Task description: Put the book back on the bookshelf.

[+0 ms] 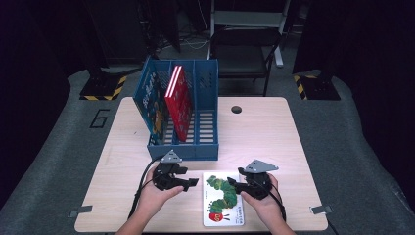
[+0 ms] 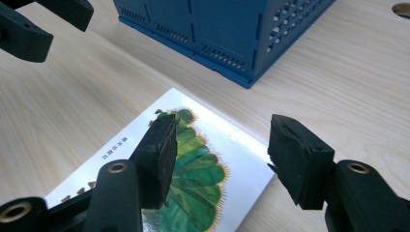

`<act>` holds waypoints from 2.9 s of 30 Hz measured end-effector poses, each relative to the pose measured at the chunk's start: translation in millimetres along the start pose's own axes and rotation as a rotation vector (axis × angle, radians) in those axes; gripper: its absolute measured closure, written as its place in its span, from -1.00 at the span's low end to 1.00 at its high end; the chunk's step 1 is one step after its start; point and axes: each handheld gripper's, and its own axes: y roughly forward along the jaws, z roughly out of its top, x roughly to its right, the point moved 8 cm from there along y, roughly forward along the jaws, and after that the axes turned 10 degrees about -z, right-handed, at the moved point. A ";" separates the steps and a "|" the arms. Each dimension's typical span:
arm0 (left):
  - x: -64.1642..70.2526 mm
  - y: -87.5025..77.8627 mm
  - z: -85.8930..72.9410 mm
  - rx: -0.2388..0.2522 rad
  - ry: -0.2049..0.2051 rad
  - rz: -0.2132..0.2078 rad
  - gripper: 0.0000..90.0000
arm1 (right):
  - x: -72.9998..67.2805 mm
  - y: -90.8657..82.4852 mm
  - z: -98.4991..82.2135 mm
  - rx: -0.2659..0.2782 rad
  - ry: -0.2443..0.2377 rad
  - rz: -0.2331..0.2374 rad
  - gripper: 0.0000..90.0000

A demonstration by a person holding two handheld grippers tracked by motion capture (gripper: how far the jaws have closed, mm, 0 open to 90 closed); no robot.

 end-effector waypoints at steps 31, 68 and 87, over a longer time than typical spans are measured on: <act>-9.6 60.7 -21.4 -0.037 -0.013 -0.024 -0.08 | 11.3 36.1 -34.6 -0.130 0.057 0.039 -0.14; -10.1 83.0 -27.1 -0.067 -0.005 -0.003 -0.40 | 6.6 48.0 -41.5 -0.168 0.133 0.070 -0.43; -15.5 69.8 -27.8 -0.050 -0.069 -0.017 -0.26 | -1.8 46.3 -37.0 -0.188 0.132 0.104 -0.39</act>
